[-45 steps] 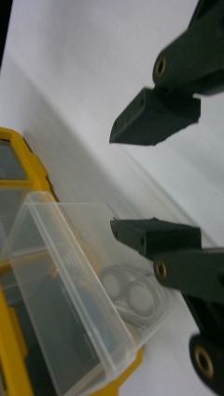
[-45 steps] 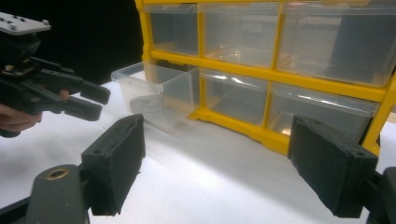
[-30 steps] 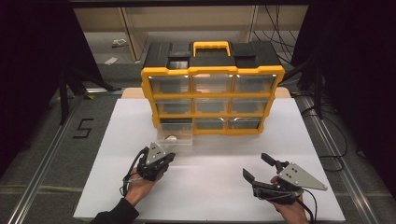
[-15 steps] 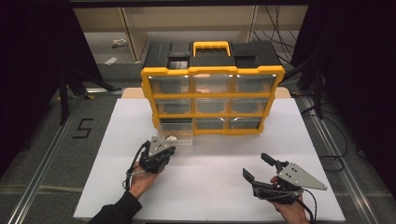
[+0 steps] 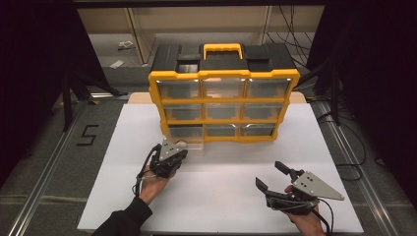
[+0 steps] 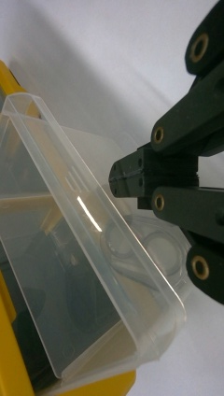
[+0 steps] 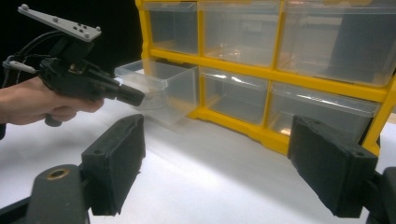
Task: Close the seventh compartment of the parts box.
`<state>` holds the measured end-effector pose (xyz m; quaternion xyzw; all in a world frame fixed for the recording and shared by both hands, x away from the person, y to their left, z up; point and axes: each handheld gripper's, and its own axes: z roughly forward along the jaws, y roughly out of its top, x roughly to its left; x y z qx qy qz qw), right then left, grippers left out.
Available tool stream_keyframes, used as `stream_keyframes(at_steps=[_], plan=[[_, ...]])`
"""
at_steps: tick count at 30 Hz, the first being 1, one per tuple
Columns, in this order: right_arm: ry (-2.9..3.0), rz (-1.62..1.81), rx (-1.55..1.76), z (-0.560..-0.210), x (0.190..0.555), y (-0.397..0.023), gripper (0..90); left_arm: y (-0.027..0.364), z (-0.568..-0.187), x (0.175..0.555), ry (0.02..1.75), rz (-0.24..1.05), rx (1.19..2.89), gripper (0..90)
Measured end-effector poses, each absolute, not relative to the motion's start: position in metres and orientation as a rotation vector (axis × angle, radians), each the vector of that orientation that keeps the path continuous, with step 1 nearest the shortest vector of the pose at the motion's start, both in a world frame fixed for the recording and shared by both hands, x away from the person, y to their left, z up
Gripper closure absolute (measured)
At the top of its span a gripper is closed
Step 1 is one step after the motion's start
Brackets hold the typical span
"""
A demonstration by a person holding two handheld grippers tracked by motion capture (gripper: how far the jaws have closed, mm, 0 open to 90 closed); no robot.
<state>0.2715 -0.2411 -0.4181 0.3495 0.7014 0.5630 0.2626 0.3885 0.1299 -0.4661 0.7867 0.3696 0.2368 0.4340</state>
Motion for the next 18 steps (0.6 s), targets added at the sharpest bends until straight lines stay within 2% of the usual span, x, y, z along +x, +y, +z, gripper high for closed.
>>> stream_keyframes(at_steps=[18], plan=[[1.892,1.53,0.948,-0.418,0.272,-0.242,20.0,0.129,-0.466,0.414,0.978,0.612,1.917,90.0]])
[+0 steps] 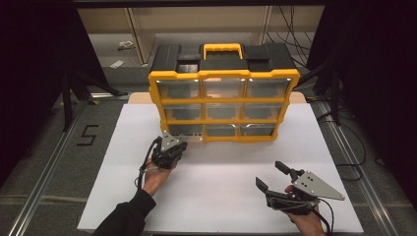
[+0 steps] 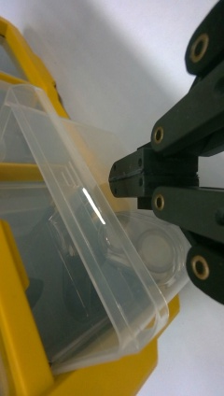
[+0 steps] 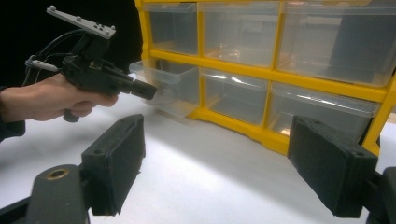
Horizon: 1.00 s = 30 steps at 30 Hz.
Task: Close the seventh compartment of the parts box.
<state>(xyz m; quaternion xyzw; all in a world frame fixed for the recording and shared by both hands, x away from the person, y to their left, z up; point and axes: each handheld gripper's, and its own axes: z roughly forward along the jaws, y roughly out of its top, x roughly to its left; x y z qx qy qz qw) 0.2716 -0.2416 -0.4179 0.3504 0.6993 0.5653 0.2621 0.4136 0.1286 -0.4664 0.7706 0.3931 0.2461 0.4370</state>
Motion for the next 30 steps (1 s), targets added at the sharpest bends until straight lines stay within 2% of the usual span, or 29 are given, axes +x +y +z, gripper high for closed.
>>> stream_keyframes(at_steps=[30], plan=[[1.892,1.532,0.944,-0.418,0.271,-0.241,20.0,0.129,-0.466,0.436,1.008,0.63,1.891,90.0]])
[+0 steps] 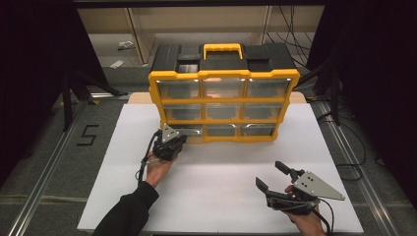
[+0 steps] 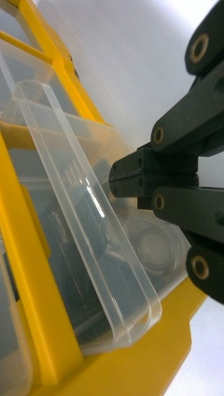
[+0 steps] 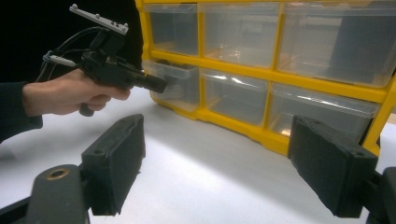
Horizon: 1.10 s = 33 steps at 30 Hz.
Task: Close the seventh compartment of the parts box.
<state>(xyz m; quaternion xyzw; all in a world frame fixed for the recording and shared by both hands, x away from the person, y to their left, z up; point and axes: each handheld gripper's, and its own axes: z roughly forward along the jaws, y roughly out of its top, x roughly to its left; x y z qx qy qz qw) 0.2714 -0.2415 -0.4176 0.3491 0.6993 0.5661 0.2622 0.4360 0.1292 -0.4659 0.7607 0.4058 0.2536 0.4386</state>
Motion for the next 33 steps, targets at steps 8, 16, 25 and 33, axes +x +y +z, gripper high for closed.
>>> stream_keyframes(at_steps=[8,16,25,33], plan=[[1.891,1.531,0.949,-0.418,0.272,-0.242,20.0,0.128,-0.468,0.441,1.014,0.642,1.892,90.0],[1.891,1.532,0.945,-0.418,0.271,-0.242,20.1,0.129,-0.468,0.444,1.024,0.644,1.878,90.0],[1.892,1.532,0.946,-0.418,0.272,-0.242,20.0,0.129,-0.468,0.446,1.031,0.647,1.871,90.0],[1.892,1.532,0.947,-0.418,0.272,-0.242,20.1,0.129,-0.47,0.448,1.036,0.645,1.869,90.0]])
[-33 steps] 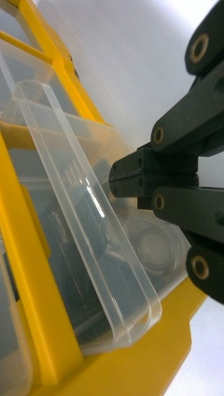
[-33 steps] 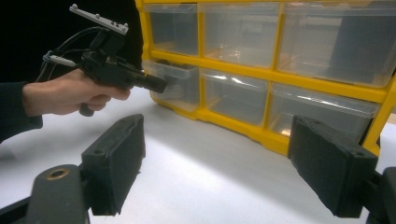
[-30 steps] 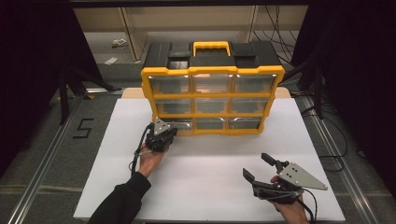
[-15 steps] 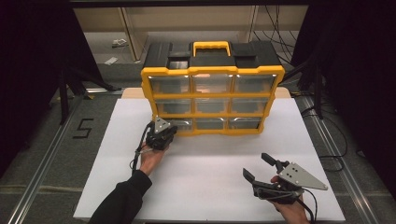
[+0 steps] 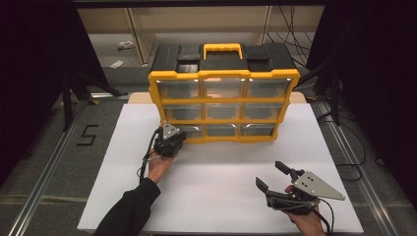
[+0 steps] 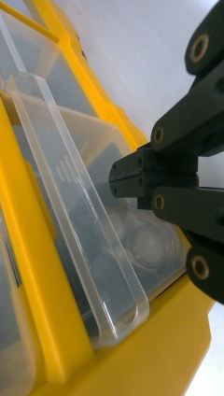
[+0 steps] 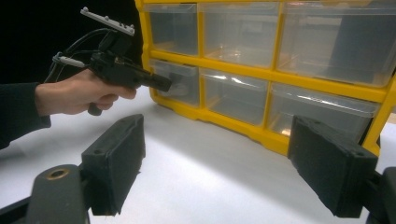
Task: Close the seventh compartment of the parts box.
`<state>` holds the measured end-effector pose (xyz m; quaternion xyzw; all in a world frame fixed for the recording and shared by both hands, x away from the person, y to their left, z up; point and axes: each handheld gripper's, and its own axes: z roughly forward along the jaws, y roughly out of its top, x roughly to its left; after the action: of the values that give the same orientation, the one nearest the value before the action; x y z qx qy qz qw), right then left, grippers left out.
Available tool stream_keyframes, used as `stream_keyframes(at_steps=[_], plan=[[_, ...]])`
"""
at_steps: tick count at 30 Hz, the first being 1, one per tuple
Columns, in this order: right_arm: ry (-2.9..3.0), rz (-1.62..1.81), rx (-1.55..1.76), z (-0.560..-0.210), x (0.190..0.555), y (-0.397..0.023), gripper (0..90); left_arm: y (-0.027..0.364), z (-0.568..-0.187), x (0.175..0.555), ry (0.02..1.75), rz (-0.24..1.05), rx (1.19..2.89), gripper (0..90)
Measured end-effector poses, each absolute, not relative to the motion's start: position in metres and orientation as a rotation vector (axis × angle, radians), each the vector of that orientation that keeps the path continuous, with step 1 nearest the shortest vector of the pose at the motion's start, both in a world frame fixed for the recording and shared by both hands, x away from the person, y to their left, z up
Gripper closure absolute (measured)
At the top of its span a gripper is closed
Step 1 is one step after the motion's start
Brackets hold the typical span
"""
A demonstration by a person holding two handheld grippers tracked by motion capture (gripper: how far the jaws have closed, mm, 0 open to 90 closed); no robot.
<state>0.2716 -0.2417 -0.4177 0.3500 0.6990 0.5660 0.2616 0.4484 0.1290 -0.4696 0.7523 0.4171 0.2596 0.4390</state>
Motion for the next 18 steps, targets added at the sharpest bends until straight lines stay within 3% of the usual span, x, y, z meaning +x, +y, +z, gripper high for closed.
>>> stream_keyframes(at_steps=[18], plan=[[1.892,1.531,0.947,-0.4177,0.2717,-0.2419,20.1,0.1323,-0.4686,0.454,1.047,0.661,1.857,90.0]])
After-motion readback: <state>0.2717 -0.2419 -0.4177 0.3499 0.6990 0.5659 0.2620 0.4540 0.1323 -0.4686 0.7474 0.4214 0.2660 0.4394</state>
